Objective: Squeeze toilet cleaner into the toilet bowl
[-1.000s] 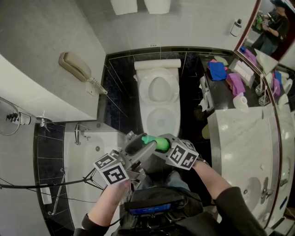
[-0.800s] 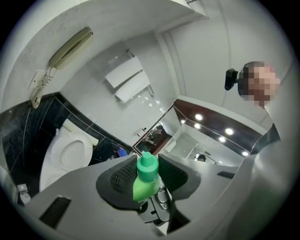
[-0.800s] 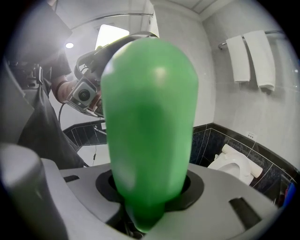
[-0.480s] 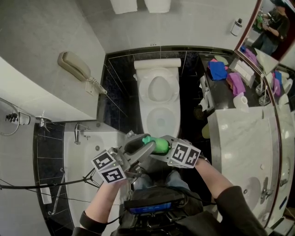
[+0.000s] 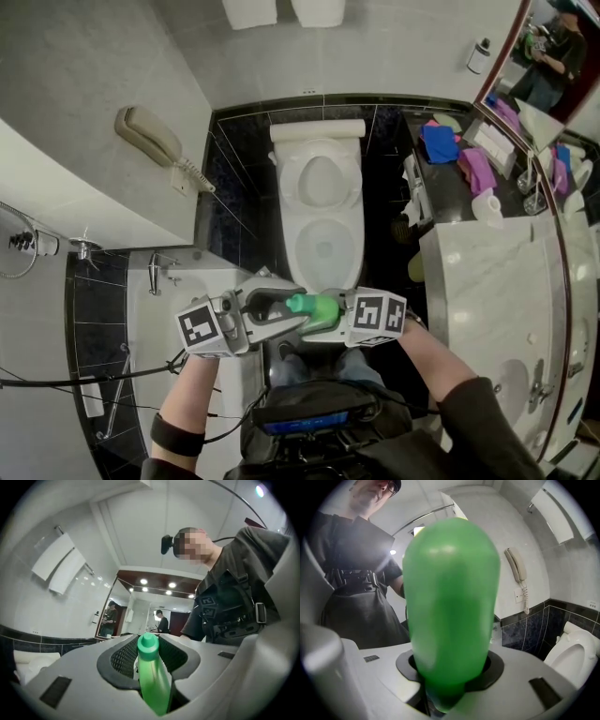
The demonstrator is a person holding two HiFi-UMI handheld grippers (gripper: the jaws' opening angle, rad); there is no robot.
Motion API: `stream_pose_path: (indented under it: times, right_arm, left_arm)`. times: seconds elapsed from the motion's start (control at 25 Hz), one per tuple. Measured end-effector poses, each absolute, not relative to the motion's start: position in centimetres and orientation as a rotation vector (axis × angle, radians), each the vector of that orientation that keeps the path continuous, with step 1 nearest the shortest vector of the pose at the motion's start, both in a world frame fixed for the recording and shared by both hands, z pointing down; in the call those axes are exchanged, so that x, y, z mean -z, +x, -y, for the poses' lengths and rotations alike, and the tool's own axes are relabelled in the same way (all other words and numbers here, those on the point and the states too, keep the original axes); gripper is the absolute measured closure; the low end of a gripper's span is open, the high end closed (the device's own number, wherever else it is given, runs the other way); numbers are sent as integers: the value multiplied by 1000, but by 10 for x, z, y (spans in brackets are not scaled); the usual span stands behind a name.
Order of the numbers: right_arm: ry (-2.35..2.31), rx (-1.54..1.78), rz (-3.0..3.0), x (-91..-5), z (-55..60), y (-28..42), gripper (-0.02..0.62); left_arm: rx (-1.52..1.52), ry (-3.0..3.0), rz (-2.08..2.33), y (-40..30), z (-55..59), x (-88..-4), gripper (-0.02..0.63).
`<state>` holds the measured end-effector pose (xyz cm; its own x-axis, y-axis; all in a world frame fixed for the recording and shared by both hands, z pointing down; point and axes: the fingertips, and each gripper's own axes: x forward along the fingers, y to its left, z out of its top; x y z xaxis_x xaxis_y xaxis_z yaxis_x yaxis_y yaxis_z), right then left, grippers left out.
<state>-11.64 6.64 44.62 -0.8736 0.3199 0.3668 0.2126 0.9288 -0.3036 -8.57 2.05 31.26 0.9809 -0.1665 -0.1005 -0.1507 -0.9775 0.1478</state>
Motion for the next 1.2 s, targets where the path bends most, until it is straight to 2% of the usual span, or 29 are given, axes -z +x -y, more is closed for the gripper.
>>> stream_pose_path:
  times: [0.16, 0.32, 0.44, 0.48, 0.64, 0.88, 1.12, 1.2]
  right_arm:
    - [-402, -356, 2678, -452, -70, -115, 413]
    - [-344, -363, 2682, -446, -64, -117, 413]
    - [-227, -336, 2663, -454, -52, -116, 413]
    - [-184, -330, 2655, -457, -47, -116, 413]
    - [10, -265, 2597, -471, -25, -112, 413]
    - [158, -235, 2566, -480, -8, -108, 413]
    - [177, -224, 2557, -481, -9, -106, 413]
    - [176, -221, 2556, -480, -10, -105, 413]
  left_arm:
    - [159, 2963, 166, -76, -27, -299, 482]
    - [159, 2975, 281, -83, -17, -311, 464]
    - [210, 2868, 442, -91, -6, -318, 249]
    - [222, 2808, 519, -95, -2, -319, 232]
    - [197, 2452, 789, -104, 14, -341, 232]
    - [244, 2191, 890, -100, 10, -350, 236]
    - [251, 2157, 914, -99, 16, -345, 284]
    - [252, 2164, 927, -96, 17, -343, 327]
